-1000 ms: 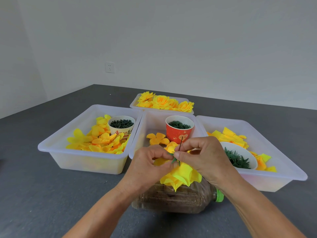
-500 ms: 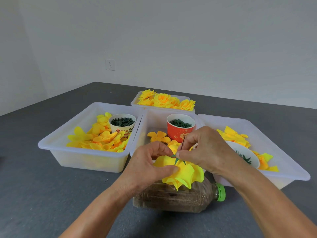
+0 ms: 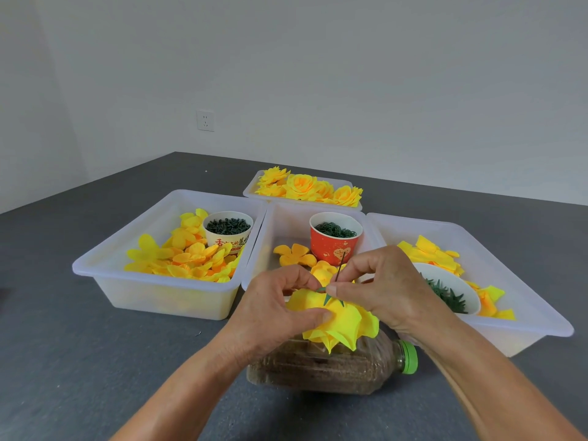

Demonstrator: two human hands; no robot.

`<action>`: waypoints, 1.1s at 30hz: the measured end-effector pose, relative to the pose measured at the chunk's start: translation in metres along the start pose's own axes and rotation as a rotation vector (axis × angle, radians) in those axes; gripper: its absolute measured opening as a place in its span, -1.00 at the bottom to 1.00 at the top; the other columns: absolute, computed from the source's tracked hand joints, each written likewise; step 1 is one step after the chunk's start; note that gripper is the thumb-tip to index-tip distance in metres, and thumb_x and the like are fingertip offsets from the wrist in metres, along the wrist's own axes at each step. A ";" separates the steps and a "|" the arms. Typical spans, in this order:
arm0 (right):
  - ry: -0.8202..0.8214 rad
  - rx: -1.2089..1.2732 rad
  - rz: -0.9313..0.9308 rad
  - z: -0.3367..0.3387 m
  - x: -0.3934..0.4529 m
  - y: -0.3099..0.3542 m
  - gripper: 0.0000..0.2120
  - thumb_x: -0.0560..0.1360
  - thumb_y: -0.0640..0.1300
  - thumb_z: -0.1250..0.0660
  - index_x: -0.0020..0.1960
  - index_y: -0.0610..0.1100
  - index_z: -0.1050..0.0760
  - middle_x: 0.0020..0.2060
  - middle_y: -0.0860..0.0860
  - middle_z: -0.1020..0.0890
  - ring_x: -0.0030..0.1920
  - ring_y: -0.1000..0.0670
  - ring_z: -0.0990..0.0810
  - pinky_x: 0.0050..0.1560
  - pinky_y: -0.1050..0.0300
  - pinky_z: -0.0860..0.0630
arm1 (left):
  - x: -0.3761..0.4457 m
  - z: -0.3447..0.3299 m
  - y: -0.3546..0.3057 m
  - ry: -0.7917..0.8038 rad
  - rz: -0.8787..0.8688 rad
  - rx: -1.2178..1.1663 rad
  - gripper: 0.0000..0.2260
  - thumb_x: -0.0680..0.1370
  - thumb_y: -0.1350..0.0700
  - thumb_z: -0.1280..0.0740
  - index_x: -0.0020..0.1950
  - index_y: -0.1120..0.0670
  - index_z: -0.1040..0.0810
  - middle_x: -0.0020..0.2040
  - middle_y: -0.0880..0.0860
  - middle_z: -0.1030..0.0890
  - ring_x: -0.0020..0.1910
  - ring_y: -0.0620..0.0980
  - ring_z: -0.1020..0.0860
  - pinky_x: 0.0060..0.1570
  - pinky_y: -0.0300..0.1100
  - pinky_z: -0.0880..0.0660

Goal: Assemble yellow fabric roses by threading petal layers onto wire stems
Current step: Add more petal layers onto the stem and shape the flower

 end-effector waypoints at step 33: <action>0.042 0.010 -0.013 -0.011 -0.006 -0.013 -0.80 0.34 -0.16 -0.52 -0.37 0.04 -0.57 -0.30 0.14 -0.61 -0.18 0.18 -0.53 -0.16 0.45 -0.34 | 0.003 0.003 -0.031 -0.002 -0.113 0.221 -0.92 0.45 0.17 -0.44 -0.21 0.00 -0.67 -0.20 -0.08 -0.66 -0.12 -0.11 -0.59 -0.01 -0.04 -0.49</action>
Point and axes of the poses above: each hand's wrist, its own x-axis towards the middle knuckle, its own z-axis out of the back of the hand, y = z × x, the point moved 9 cm from there along x, towards the middle knuckle
